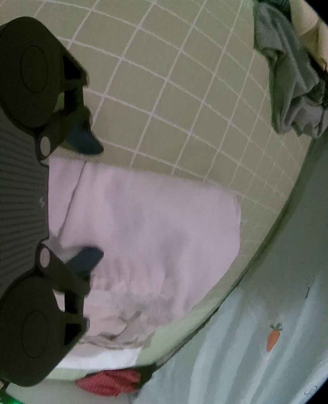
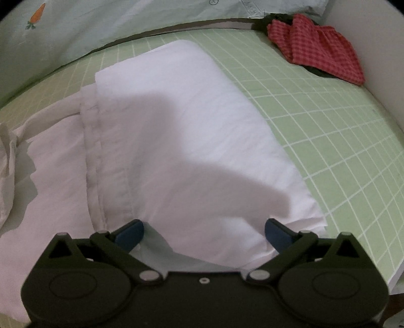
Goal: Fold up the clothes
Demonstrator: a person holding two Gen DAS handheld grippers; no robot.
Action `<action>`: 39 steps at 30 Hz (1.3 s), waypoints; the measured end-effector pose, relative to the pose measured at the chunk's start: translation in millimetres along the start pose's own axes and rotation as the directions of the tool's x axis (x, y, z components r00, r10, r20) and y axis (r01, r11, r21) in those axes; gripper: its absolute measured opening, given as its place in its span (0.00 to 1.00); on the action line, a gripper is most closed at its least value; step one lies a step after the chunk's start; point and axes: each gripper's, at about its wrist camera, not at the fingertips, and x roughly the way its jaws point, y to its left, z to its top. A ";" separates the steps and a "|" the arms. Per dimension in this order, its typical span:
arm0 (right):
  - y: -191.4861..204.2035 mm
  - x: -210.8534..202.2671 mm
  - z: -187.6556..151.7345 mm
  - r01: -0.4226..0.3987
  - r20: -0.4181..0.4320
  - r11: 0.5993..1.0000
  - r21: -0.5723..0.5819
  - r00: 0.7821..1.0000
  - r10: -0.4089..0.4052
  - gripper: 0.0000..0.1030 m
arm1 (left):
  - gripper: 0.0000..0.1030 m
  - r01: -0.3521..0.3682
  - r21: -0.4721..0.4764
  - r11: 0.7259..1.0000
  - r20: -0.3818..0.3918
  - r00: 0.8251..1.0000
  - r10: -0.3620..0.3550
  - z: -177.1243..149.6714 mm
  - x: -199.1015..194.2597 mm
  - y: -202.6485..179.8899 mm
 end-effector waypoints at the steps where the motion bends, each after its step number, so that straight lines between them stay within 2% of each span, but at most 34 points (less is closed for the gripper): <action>1: 0.3 0.1 0.6 0.004 -0.002 1.000 0.002 1.000 -0.004 1.00 | 0.61 0.021 -0.022 1.000 -0.011 1.000 -0.021 1.5 0.2 1.9; 3: 2.3 -0.2 2.3 0.018 -0.013 1.000 0.009 1.000 -0.018 1.00 | 0.52 0.018 -0.045 0.999 -0.017 1.000 -0.019 3.5 -0.1 2.3; 6: 4.4 -2.3 5.2 0.038 -0.024 0.999 0.017 0.999 -0.037 0.99 | 0.32 0.008 -0.030 1.000 -0.005 1.000 -0.008 4.0 -7.2 -2.2; 7: 4.2 -4.2 5.4 0.044 -0.019 0.999 0.025 0.999 -0.043 0.95 | 0.27 0.007 -0.016 1.000 0.014 1.000 -0.007 2.1 -11.9 -13.3; 10: -2.8 -18.3 6.3 0.051 0.062 0.996 0.074 0.997 -0.056 0.90 | 0.21 0.004 0.025 1.000 0.071 0.997 -0.005 -3.8 -25.9 -46.7; 12: -14.3 -28.0 10.0 0.000 0.119 0.995 0.100 0.993 -0.012 0.90 | 0.19 0.000 0.053 0.999 0.108 0.994 -0.005 -7.7 -35.2 -68.9; 16: -45.0 -31.3 22.0 -0.078 0.176 0.988 0.136 0.983 0.053 0.90 | 0.18 -0.011 0.107 0.994 0.183 0.983 -0.009 -15.5 -53.9 -113.4; 21: -99.6 -14.4 35.8 -0.151 0.176 0.968 0.199 0.977 0.116 0.90 | 0.18 0.003 0.150 0.989 0.235 0.971 -0.039 -35.1 -60.0 -184.1; 26: -149.5 7.5 44.9 -0.207 0.130 0.958 0.197 0.974 0.184 0.90 | 0.18 0.139 0.050 0.989 0.173 0.974 -0.146 -59.2 -15.7 -238.1; 28: -162.6 12.4 52.4 -0.217 0.119 0.962 0.163 0.973 0.199 0.90 | 0.18 0.142 0.001 0.990 0.145 0.979 -0.140 -70.1 11.6 -250.1; 32: -184.3 18.1 62.6 -0.228 0.105 0.969 0.092 0.970 0.218 0.90 | 0.17 0.143 -0.184 0.973 0.087 0.988 -0.129 -94.7 64.1 -247.2; 35: -195.9 25.2 65.5 -0.246 0.076 0.967 0.058 0.967 0.242 0.90 | 0.17 0.107 -0.224 0.969 0.064 0.993 -0.095 -111.0 84.8 -244.1; 39: -195.2 29.5 67.3 -0.262 0.047 0.965 0.002 0.964 0.262 0.90 | 0.17 0.071 -0.201 0.977 0.088 0.995 -0.054 -120.0 80.7 -252.6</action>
